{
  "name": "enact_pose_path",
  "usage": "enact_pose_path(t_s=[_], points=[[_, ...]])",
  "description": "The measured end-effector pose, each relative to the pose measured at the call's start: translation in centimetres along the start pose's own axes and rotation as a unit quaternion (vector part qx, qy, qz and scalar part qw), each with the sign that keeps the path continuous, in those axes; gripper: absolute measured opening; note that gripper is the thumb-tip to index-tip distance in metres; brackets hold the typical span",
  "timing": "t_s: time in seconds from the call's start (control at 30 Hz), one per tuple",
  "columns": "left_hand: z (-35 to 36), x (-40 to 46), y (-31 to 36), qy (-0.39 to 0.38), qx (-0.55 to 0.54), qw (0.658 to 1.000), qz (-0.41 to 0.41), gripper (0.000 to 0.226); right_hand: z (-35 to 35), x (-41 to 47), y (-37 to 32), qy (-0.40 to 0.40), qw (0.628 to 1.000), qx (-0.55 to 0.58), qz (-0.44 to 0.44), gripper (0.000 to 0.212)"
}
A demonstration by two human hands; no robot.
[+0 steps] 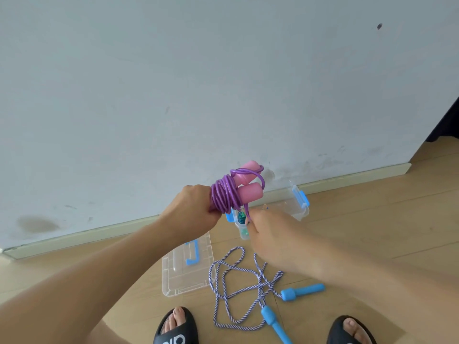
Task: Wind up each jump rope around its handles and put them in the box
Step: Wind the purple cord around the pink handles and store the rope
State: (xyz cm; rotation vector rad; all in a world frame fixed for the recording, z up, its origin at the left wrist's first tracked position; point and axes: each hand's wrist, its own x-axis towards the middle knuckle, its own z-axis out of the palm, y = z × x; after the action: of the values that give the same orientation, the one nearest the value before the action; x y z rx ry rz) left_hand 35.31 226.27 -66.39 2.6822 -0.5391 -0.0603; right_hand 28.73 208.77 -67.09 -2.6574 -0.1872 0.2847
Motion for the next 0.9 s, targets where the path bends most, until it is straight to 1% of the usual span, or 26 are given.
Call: enact_pose_path(t_s=[0.03,0.1,0.17,0.2,0.23,0.3,0.33,0.37,0.4,0.43,0.47,0.53,0.6,0.67,0.7,0.73,0.77,0.8,0.83,0.87,0.9], points=[[0.1,0.0,0.0,-0.004,0.003,1.000,-0.003,0.031,-0.1,0.1,0.0,0.002,1.000,-0.010,-0.002,0.024],[0.4,0.1,-0.1,-0.001,0.005,1.000,-0.003,0.031,-0.8,0.3,0.0,-0.018,0.999,0.038,0.023,0.024],[0.5,0.1,-0.1,0.020,0.006,1.000,-0.001,0.032,-2.0,0.4,-0.3,-0.054,0.984,0.159,0.053,0.022],[0.5,0.1,-0.1,0.037,0.006,0.999,0.005,0.033,-2.7,0.2,-0.6,-0.074,0.963,0.248,0.067,0.022],[0.5,0.1,-0.1,0.056,0.009,0.998,0.017,0.033,-3.4,0.0,-0.9,-0.094,0.928,0.351,0.086,0.024],[0.3,0.0,0.3,0.098,0.044,0.993,0.055,0.027,-4.6,-0.2,-1.0,-0.141,0.824,0.538,0.106,0.039],[0.2,-0.1,0.6,0.121,0.083,0.986,0.084,0.020,-5.1,-0.3,-1.0,-0.156,0.772,0.606,0.109,0.048],[0.2,-0.2,0.8,0.143,0.129,0.975,0.114,0.016,-5.5,-0.2,-0.9,-0.159,0.735,0.650,0.112,0.054],[0.2,-0.3,1.1,0.155,0.177,0.962,0.135,0.017,-5.7,-0.1,-0.6,-0.153,0.718,0.669,0.118,0.059],[0.2,-0.5,1.5,0.159,0.222,0.951,0.149,0.021,-5.7,0.1,-0.3,-0.143,0.718,0.670,0.124,0.062],[0.3,-0.6,1.9,0.163,0.258,0.940,0.155,0.025,-5.7,0.3,-0.2,-0.129,0.727,0.661,0.132,0.063],[0.6,-0.7,2.5,0.172,0.302,0.925,0.155,0.027,-5.5,0.6,0.0,-0.097,0.748,0.639,0.149,0.058],[0.8,-0.7,2.6,0.178,0.322,0.916,0.157,0.026,-5.2,0.7,-0.2,-0.066,0.761,0.622,0.171,0.051],[1.3,-0.8,2.6,0.181,0.309,0.919,0.166,0.026,-5.0,0.8,-0.4,-0.030,0.794,0.580,0.180,0.050],[1.8,-1.1,2.5,0.172,0.282,0.930,0.160,0.027,-4.7,0.9,-0.3,-0.014,0.822,0.542,0.174,0.052],[2.2,-1.6,2.7,0.149,0.234,0.950,0.139,0.033,-4.7,0.8,-0.3,-0.001,0.854,0.495,0.161,0.052],[2.2,-2.1,3.1,0.101,0.161,0.977,0.102,0.040,-4.7,0.8,-0.1,0.005,0.885,0.446,0.135,0.050],[1.7,-2.4,3.8,0.036,0.071,0.995,0.054,0.045,-4.8,0.8,0.0,0.008,0.908,0.404,0.106,0.049],[1.1,-2.5,4.3,-0.020,-0.024,0.999,0.010,0.048,-5.0,0.7,0.1,0.002,0.928,0.366,0.073,0.052],[0.4,-2.4,4.6,-0.064,-0.117,0.991,-0.022,0.051,-5.2,0.5,0.3,-0.008,0.940,0.338,0.049,0.054],[-0.4,-2.2,4.8,-0.094,-0.199,0.975,-0.037,0.055,-5.4,0.4,0.4,-0.024,0.947,0.320,0.027,0.052]])
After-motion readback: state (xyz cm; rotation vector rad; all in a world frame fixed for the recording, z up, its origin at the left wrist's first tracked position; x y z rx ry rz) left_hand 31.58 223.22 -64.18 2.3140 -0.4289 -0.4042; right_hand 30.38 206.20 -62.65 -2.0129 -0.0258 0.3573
